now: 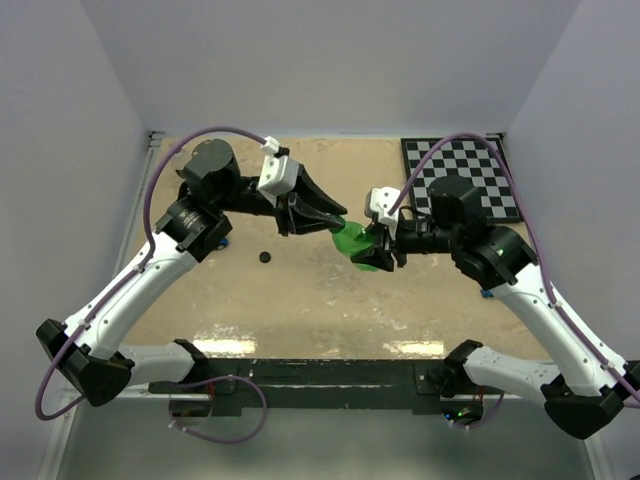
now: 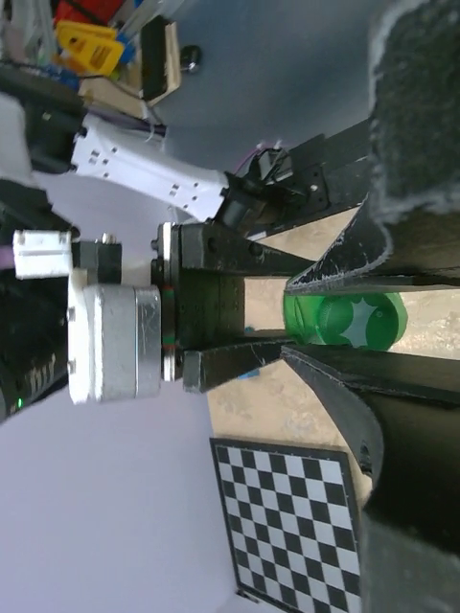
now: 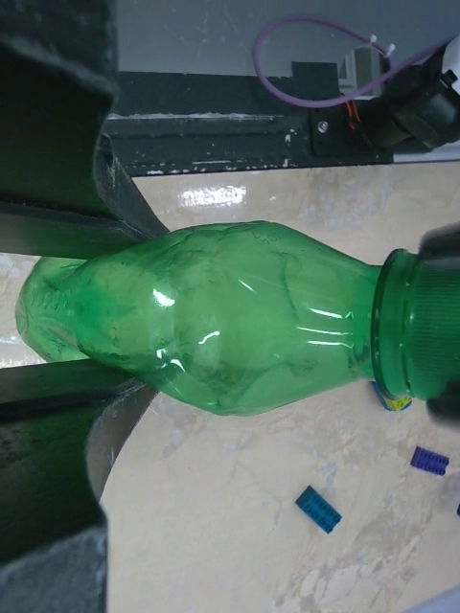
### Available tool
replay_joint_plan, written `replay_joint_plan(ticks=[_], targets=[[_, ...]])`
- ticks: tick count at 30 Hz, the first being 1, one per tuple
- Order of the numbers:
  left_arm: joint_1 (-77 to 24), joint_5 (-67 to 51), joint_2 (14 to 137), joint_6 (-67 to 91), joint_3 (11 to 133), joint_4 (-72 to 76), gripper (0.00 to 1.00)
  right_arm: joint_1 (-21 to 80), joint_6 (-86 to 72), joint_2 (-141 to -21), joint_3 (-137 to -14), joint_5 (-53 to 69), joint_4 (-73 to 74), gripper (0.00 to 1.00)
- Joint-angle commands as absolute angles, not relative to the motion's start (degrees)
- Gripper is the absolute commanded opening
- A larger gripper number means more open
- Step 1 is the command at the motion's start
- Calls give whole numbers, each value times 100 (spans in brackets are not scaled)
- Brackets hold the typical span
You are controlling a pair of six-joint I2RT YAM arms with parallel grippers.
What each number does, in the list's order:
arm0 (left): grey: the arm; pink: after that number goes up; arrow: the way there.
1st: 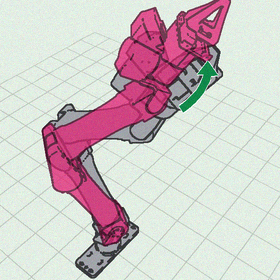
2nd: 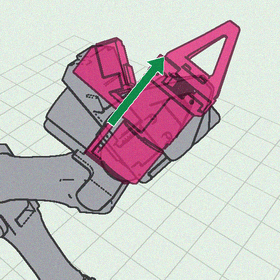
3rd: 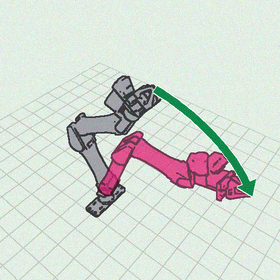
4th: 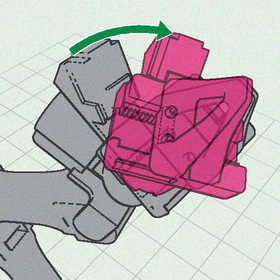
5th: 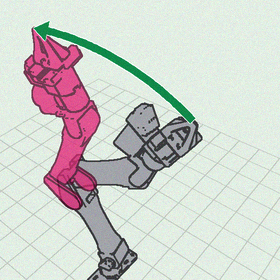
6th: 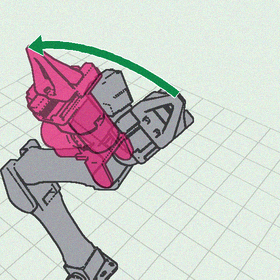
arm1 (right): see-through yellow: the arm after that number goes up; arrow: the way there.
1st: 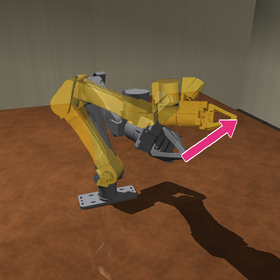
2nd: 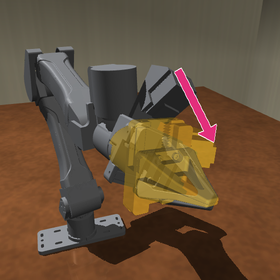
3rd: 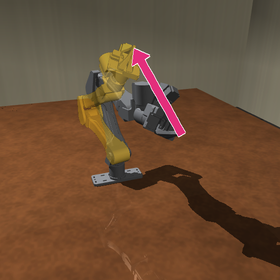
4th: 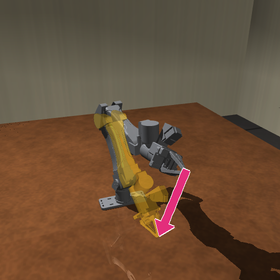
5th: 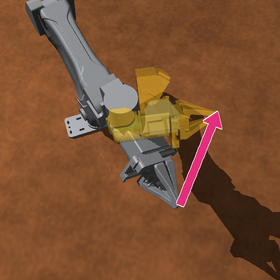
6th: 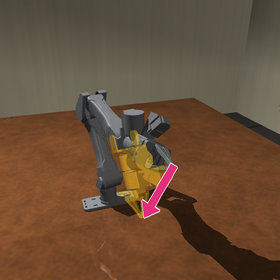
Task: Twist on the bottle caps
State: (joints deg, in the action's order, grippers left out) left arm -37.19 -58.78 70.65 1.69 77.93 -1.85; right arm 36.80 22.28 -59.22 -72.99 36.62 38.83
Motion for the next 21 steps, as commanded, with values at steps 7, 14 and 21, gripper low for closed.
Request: replay_joint_plan(ticks=[7, 14, 21], targets=[[-3700, -5322, 6839, -205, 7893, -467, 66, 3727, 2426, -5836, -7427, 3245, 3560, 0], [-3718, -2429, 6530, 1957, 7875, -526, 84, 3735, 2233, -5810, -7242, 1883, 3288, 0], [-4182, -1065, 6723, 3804, 7936, -1317, 84, 3814, 2232, -5941, -7233, 678, 3164, 0]])
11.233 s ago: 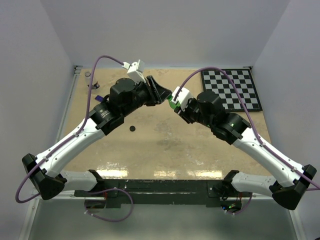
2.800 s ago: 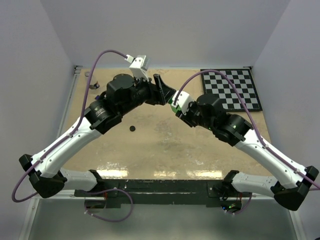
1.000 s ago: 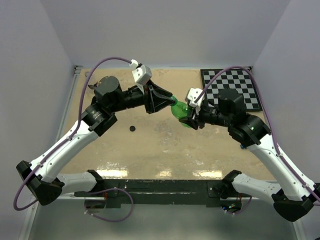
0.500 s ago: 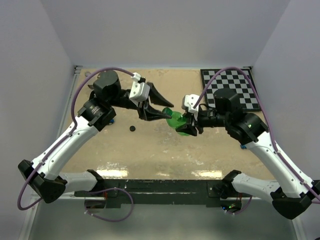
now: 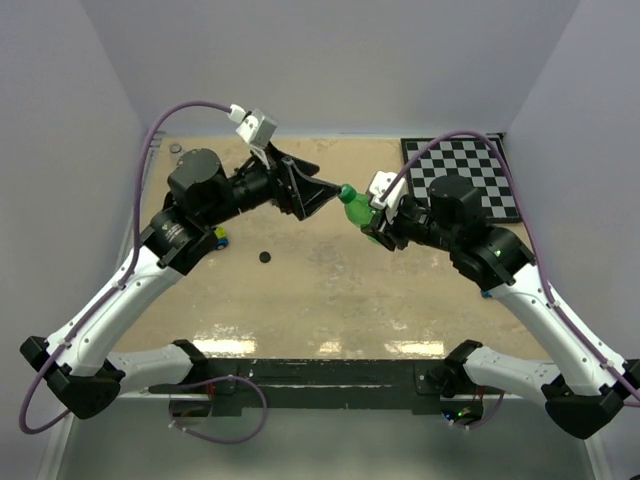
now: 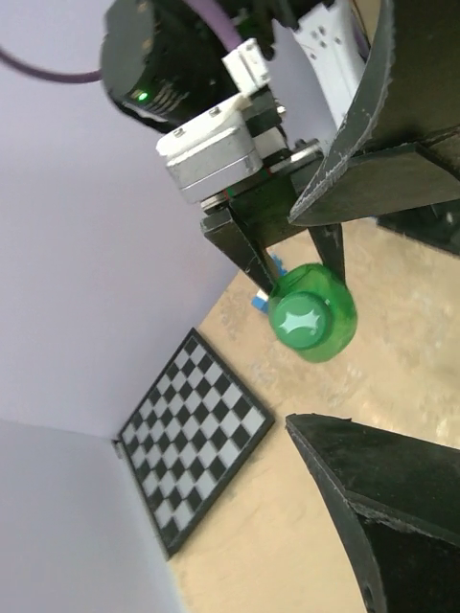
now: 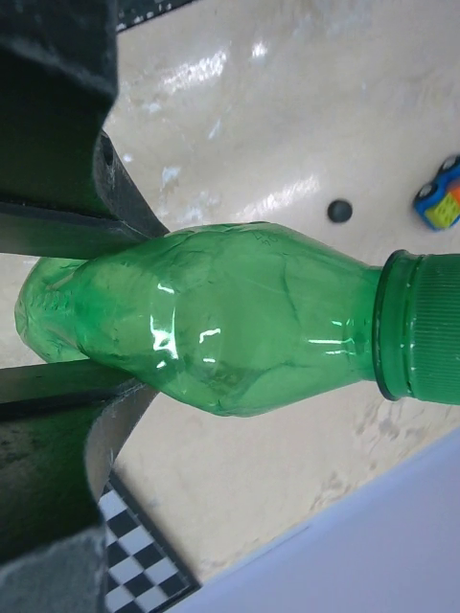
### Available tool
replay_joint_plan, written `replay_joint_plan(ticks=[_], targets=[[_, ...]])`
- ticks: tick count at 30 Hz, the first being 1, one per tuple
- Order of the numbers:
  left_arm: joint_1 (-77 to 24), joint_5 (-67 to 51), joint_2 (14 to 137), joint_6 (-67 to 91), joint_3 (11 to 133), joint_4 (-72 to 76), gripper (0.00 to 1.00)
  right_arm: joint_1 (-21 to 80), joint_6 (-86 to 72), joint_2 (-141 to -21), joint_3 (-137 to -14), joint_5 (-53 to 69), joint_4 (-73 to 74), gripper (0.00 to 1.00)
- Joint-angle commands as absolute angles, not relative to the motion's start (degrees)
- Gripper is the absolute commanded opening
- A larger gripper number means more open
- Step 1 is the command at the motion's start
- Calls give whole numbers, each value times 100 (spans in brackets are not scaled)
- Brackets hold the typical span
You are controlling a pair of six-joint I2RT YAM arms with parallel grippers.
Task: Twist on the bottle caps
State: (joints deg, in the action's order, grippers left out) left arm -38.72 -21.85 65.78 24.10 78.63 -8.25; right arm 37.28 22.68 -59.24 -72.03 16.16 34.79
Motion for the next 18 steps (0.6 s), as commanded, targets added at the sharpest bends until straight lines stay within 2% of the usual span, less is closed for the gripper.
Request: replay_joint_plan(ticks=[1, 10, 18], targets=[[-4253, -976, 6811, 3901, 8015, -1423, 83, 3858, 2276, -5959, -7233, 572, 3181, 0], [-4307, -1046, 7716, 4008, 9254, -2767, 77, 4219, 2540, -6100, -7190, 17, 3322, 0], [-4061, -1512, 7805, 4017, 9448, -3199, 61, 4245, 2619, -6003, -7075, -114, 3305, 0]])
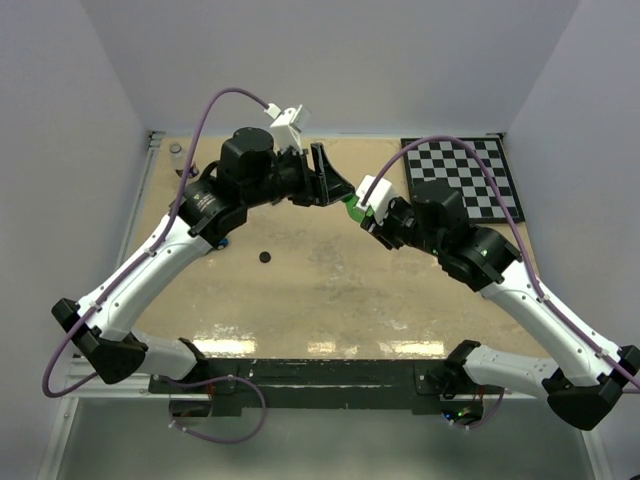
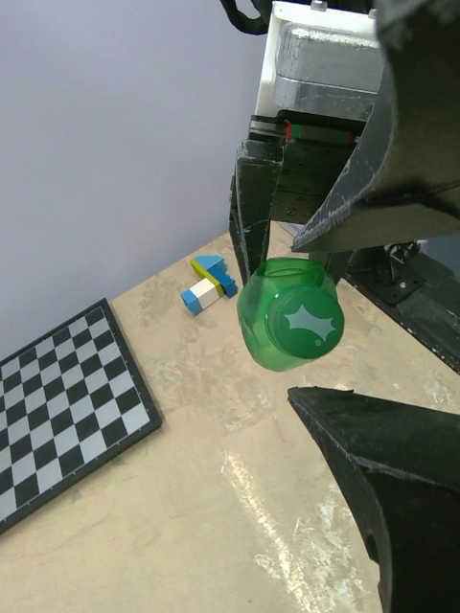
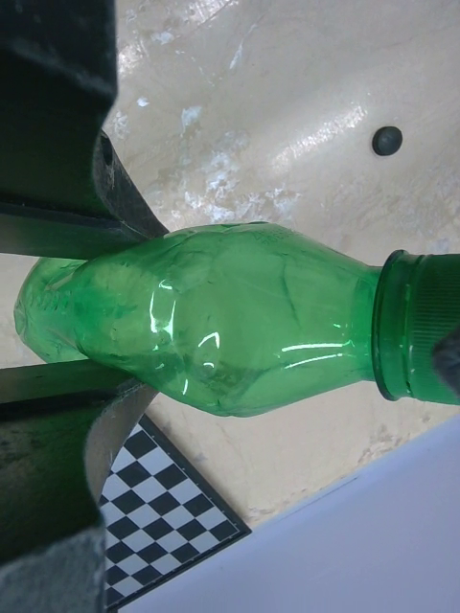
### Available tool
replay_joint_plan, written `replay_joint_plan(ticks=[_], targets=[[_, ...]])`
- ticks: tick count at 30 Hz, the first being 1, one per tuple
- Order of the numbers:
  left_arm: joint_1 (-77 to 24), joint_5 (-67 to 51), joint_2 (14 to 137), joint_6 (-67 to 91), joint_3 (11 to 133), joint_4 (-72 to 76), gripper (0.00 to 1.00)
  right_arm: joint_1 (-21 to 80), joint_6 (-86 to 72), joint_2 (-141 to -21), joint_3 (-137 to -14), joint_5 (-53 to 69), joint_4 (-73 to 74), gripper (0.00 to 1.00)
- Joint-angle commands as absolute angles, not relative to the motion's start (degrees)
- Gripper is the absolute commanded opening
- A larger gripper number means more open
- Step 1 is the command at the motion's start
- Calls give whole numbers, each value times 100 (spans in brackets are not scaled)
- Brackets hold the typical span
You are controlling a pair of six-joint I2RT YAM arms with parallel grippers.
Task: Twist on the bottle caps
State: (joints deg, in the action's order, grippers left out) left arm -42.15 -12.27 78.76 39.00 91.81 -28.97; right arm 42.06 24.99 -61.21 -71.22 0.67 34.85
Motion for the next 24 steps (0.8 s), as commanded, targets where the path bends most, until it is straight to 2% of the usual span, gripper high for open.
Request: replay_joint_plan(ticks=[1, 12, 17, 21, 23, 24], targets=[[-4052, -1538, 7796, 3990, 9457, -3217, 60, 4245, 2619, -6003, -7066, -114, 3296, 0], [-4043, -1916, 7963, 4078, 9413, -2988, 60, 4333, 2681, -6064, -7110, -158, 3322, 0], [-4043, -1977, 8007, 4078, 9395, -2971, 54, 4342, 2681, -6021, -7067, -202, 3331, 0], [-4043, -1986, 7998, 4070, 9387, -2944, 42, 4342, 2672, -6047, -7075, -211, 3331, 0], [-4043, -2021, 8007, 4043, 9396, -2944, 30, 4359, 2672, -6056, -7084, -211, 3340, 0], [-4043, -2039, 8007, 4008, 9396, -2944, 17, 4359, 2681, -6064, -7093, -211, 3340, 0]])
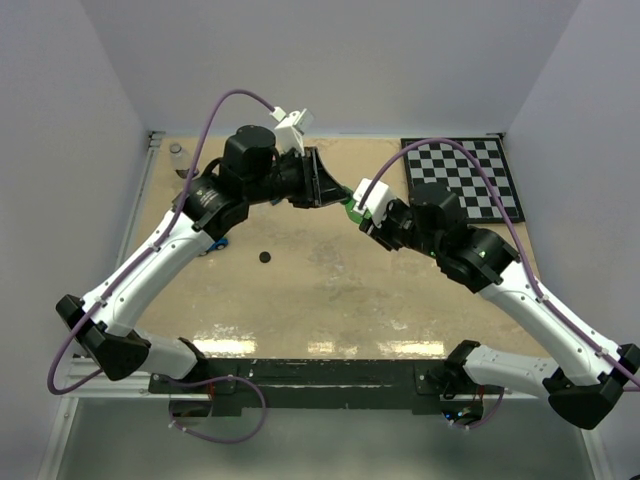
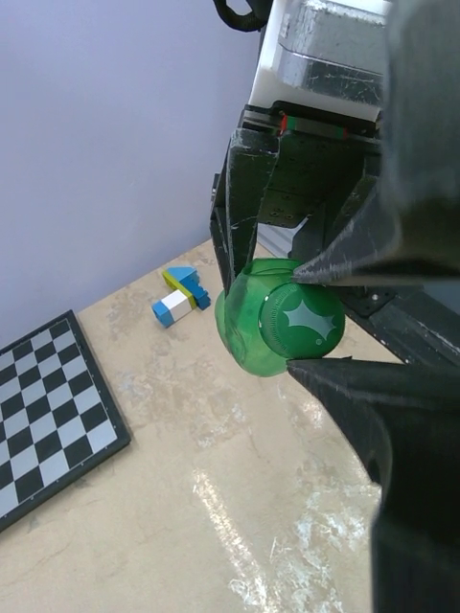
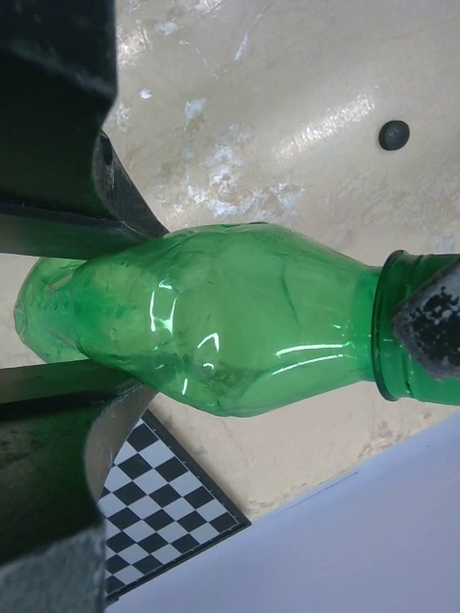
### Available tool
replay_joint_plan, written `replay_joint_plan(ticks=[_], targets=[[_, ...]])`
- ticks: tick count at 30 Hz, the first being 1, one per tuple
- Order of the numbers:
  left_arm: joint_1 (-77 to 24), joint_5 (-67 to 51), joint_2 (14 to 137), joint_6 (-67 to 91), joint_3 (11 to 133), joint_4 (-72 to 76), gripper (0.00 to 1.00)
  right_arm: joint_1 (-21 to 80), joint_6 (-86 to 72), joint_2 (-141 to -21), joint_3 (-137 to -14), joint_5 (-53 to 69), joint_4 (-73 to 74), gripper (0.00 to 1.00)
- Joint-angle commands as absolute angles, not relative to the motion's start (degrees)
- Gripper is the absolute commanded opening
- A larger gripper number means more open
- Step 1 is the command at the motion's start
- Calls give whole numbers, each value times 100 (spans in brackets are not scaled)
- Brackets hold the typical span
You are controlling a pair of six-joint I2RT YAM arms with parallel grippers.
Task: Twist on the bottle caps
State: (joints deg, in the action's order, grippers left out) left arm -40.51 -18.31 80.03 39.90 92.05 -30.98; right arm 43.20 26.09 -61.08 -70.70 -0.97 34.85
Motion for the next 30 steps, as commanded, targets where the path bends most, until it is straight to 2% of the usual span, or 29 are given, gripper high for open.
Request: replay_joint_plan(ticks=[1, 7, 20, 26, 30], targets=[[-4043, -2048, 7998, 3956, 9404, -2970, 2, 4359, 2672, -6056, -7093, -185, 3340, 0], [-4043, -2346, 7919, 2938, 9501, -2971, 0, 4359, 2628, -6003, -7180, 297, 3419, 0], [-4043, -3911, 6830, -1342, 8501, -2585, 0, 4359, 2803, -6126, -7971, 2706, 4209, 0], [-4043, -4517, 6530, -2960, 8279, -2978, 0, 4359, 2892, -6266, -8270, 3085, 4614, 0], [-4043, -4369, 6522, -3173, 8262, -2989, 0, 4359, 2839, -6258, -8218, 2954, 4562, 0]])
